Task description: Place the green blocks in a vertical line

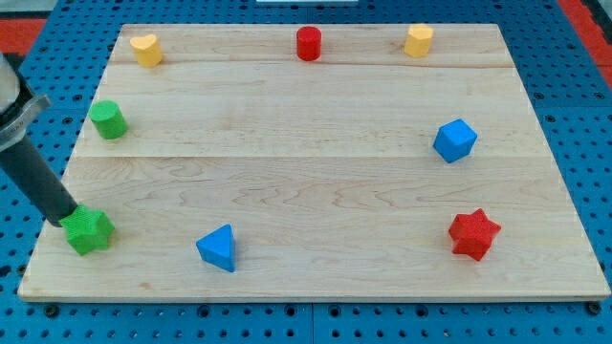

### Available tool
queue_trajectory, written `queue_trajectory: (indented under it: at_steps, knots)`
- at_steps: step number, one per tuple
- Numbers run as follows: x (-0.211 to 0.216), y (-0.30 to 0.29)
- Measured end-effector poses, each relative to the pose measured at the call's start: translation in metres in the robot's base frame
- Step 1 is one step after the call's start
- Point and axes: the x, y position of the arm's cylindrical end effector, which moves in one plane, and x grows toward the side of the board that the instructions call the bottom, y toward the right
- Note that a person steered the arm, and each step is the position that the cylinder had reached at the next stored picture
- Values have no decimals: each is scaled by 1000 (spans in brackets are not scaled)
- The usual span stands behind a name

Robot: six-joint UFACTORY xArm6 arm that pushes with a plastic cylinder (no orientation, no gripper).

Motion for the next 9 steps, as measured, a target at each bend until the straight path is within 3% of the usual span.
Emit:
queue_trajectory:
  at_steps: [1, 2, 6, 8, 9]
  knots:
    - [-29, 53]
    - [-22, 71]
    - [11, 43]
    - [84, 98]
    - [65, 140]
